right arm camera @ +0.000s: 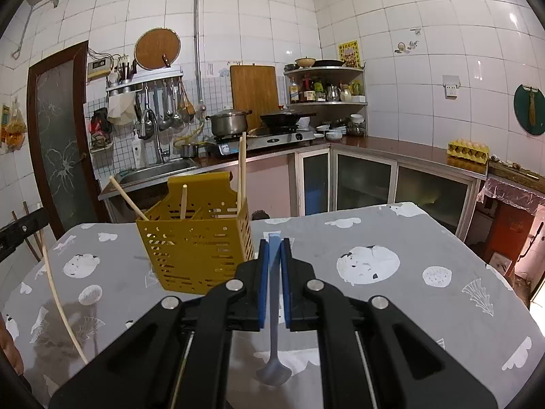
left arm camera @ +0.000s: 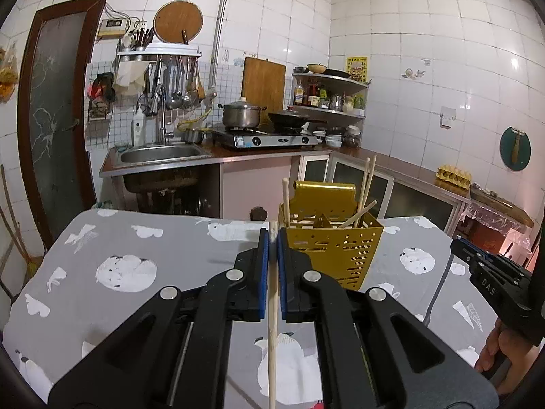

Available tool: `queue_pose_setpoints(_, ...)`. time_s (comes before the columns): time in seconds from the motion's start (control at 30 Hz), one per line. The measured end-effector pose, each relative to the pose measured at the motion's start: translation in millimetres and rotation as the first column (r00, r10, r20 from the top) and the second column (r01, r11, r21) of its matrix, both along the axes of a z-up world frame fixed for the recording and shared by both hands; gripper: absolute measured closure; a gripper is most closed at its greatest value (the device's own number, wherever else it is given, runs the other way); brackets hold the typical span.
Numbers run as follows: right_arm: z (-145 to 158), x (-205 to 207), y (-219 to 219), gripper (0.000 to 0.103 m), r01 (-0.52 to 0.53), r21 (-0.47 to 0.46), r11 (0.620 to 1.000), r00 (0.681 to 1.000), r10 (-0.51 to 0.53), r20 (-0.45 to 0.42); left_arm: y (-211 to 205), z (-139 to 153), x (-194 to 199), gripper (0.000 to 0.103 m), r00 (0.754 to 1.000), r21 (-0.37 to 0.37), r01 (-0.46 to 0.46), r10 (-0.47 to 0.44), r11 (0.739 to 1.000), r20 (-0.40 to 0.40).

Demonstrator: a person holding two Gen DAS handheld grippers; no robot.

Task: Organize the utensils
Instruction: 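Lift the chopstick and spoon with both tools and carry them over the yellow holder, then open both tools to drop the chopstick and spoon into the yellow holder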

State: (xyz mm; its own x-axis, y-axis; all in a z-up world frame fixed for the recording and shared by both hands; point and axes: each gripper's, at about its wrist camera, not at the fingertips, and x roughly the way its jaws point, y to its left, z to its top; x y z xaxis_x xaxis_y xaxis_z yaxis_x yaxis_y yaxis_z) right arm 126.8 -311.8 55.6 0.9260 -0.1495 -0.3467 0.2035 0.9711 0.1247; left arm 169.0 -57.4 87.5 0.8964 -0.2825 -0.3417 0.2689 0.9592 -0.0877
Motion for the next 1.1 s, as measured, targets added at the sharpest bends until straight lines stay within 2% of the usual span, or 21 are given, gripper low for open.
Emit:
queue_pose_setpoints(0.3, 13, 6, -1, 0.096, -0.009, 0.0, 1.0, 1.0, 0.009, 0.029, -4, 11, 6, 0.099, 0.999, -0.007, 0.005, -0.005, 1.0, 0.032)
queue_pose_setpoints(0.53, 35, 13, 0, 0.096, -0.016, -0.005, 1.0, 0.998, 0.016, 0.062, -12, 29, 15, 0.099, 0.998, -0.007, 0.009, -0.009, 1.0, 0.062)
queue_pose_setpoints(0.7, 64, 23, 0, 0.096, -0.026, -0.023, 0.999, 0.994, 0.029, 0.105, -19, 60, 29, 0.099, 0.994, -0.027, 0.033, -0.03, 0.999, 0.105)
queue_pose_setpoints(0.97, 120, 62, 0, 0.096, -0.034, -0.026, 0.999, 0.981, 0.039, 0.188, -42, 129, 68, 0.099, 0.973, -0.059, 0.032, -0.018, 0.998, 0.232)
queue_pose_setpoints(1.1, 135, 89, 1, 0.096, -0.052, -0.014, 0.999, 0.979, 0.054, 0.198, -60, 139, 95, 0.099, 0.964, -0.07, 0.039, -0.019, 0.997, 0.266)
